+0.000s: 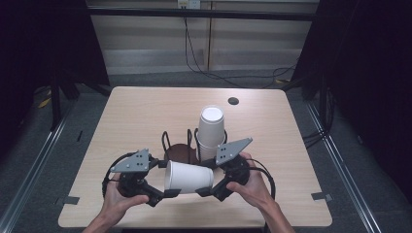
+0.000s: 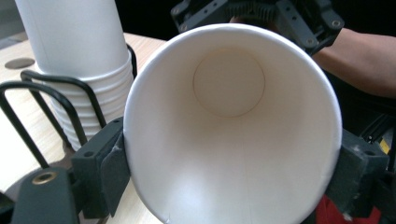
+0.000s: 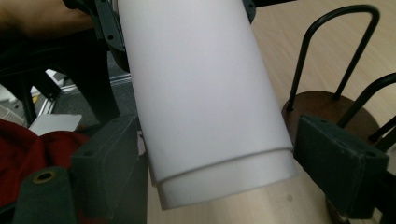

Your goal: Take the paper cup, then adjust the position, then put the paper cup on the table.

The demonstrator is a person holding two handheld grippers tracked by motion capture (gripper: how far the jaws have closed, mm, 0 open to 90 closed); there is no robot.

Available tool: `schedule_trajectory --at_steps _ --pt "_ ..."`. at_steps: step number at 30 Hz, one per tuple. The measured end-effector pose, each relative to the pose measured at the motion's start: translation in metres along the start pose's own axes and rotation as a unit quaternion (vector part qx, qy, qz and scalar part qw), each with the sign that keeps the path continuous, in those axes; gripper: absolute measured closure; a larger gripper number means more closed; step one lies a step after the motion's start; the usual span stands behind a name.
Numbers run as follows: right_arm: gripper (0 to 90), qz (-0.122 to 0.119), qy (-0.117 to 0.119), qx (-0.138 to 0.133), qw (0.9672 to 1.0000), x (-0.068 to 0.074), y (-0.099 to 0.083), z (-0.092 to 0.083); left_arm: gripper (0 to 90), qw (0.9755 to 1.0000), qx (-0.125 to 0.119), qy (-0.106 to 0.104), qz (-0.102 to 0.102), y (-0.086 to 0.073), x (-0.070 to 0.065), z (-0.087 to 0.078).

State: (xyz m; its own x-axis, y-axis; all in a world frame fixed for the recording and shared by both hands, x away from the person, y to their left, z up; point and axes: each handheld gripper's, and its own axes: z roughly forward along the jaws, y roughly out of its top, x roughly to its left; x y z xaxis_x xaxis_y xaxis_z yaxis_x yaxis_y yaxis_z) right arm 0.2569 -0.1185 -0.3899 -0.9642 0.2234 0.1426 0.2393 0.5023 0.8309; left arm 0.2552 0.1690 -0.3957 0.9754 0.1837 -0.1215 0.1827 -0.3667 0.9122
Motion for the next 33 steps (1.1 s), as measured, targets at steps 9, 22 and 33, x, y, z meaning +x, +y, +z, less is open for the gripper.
schedule_trajectory --at_steps 9,22,33 --pt "14.2 0.001 -0.01 -0.012 0.9999 0.0 -0.001 -0.005 15.2 0.9999 0.008 0.009 -0.01 -0.001 0.004 -0.007" --pt "14.1 0.009 -0.035 -0.022 0.9991 -0.003 -0.006 -0.017 15.1 0.9988 0.037 0.021 -0.024 -0.008 0.009 -0.013" --pt "14.1 0.024 -0.051 -0.027 0.9981 -0.008 -0.013 -0.024 15.1 0.9966 0.066 0.041 -0.03 -0.012 0.014 -0.029"
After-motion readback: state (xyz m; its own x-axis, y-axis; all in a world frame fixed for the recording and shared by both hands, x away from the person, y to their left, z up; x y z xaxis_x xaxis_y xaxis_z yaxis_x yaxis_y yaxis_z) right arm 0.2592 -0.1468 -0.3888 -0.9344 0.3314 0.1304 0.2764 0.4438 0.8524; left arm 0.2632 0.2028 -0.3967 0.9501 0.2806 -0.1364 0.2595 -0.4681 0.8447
